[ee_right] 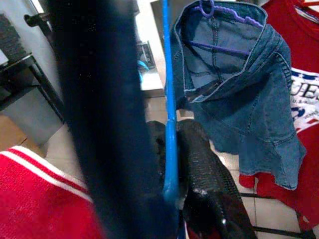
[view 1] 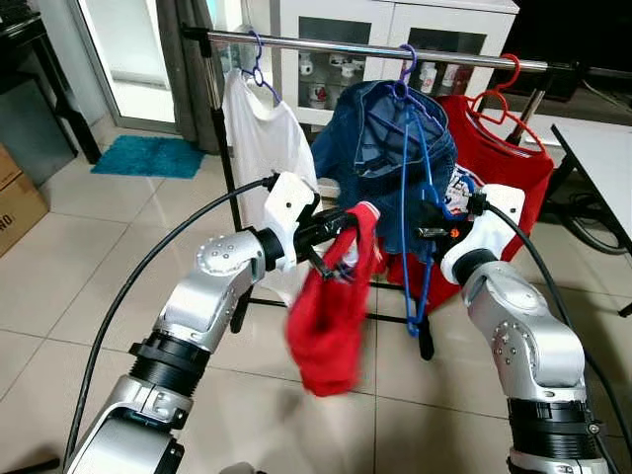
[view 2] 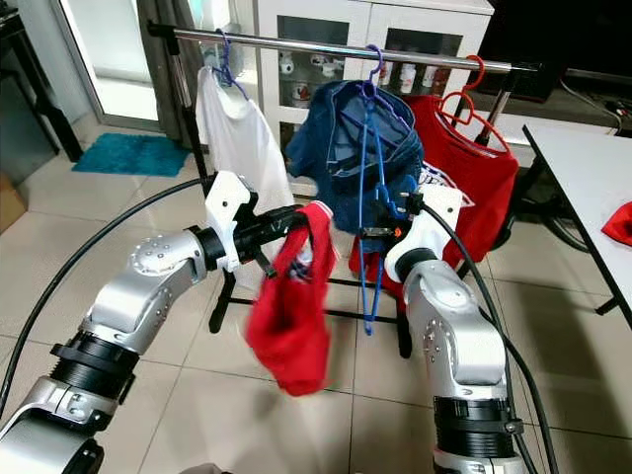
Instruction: Hang hanger
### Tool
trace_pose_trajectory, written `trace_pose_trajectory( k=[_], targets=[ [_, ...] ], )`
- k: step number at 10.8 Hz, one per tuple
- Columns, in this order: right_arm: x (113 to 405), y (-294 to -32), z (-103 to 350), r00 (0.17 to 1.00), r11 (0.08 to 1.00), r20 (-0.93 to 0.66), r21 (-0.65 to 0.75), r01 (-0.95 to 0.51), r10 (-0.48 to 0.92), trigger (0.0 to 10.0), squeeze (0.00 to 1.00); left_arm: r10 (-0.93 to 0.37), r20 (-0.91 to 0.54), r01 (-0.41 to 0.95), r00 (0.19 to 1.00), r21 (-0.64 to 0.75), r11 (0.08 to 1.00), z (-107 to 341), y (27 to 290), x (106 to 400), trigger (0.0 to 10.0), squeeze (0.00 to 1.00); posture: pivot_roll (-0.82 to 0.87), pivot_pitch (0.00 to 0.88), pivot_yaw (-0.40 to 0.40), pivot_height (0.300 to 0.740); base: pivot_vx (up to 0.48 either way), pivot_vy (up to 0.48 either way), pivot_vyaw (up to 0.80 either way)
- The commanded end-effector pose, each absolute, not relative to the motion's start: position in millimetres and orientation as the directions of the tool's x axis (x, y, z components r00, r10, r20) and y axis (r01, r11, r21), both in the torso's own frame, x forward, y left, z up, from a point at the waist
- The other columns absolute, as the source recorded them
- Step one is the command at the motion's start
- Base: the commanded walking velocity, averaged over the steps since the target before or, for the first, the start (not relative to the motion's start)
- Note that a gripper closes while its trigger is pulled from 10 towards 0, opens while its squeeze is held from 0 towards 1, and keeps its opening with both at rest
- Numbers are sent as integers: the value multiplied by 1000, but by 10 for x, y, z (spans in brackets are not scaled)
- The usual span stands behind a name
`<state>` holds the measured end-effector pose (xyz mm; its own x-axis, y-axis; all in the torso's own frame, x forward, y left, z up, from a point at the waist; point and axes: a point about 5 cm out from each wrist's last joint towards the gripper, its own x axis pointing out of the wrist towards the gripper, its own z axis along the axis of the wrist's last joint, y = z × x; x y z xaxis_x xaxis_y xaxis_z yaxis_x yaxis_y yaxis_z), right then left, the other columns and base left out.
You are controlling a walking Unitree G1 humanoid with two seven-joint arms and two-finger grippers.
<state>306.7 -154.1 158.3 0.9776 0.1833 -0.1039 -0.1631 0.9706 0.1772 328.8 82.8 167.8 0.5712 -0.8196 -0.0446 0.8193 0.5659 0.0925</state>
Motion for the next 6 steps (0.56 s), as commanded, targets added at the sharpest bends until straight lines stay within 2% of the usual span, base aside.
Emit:
trace_pose_trajectory(
  k=[1, 6],
  targets=[
    [3087, -1555, 1625, 981, 972, -87, 174, -155, 172, 0, 0, -826, -3, 820, 564, 116, 560, 1792, 812, 3289, 0, 0, -49, 0, -38, 740, 0, 0, 0],
    [3087, -1555, 1625, 981, 972, -87, 174, -155, 172, 0, 0, -826, -3, 820, 564, 116, 560, 1792, 812, 3289, 0, 0, -49, 0, -38, 740, 0, 0, 0]
  ],
)
